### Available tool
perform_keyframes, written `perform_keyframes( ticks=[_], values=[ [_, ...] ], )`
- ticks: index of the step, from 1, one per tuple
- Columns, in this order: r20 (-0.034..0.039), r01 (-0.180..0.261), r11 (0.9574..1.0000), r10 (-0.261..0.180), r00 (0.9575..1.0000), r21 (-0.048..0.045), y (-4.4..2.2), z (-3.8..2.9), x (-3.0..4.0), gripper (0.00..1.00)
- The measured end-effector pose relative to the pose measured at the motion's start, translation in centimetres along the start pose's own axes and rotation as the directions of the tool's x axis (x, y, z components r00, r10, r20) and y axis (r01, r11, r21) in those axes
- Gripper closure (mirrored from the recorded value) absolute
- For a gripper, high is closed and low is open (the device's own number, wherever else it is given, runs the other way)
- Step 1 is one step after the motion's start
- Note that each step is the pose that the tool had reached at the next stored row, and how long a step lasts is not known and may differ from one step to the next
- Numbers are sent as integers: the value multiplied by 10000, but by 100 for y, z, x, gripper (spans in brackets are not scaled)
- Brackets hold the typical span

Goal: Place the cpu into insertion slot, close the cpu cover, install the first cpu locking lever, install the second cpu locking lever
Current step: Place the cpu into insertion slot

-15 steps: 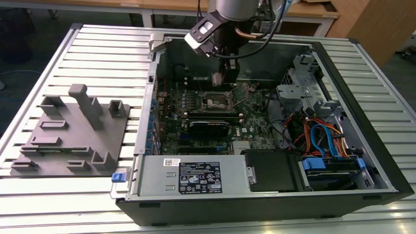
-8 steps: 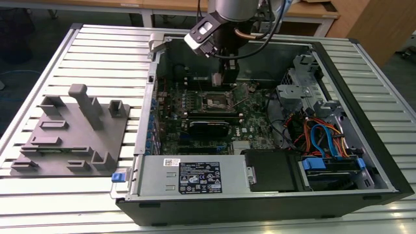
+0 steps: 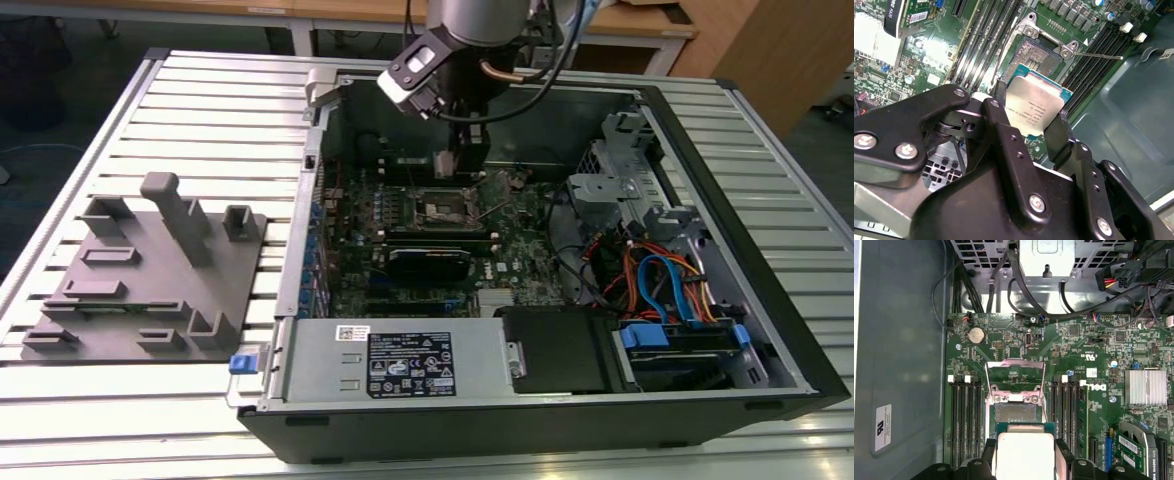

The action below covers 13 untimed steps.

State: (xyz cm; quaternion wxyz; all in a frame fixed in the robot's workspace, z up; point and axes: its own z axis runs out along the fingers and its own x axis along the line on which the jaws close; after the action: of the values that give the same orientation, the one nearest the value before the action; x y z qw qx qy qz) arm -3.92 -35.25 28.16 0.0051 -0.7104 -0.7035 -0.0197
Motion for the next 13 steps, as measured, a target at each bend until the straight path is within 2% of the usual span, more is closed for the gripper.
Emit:
perform_keyframes(
  ticks=[13],
  values=[
    [0,-29,10000,29,10000,-2,-4,64,17,46]
  ],
)
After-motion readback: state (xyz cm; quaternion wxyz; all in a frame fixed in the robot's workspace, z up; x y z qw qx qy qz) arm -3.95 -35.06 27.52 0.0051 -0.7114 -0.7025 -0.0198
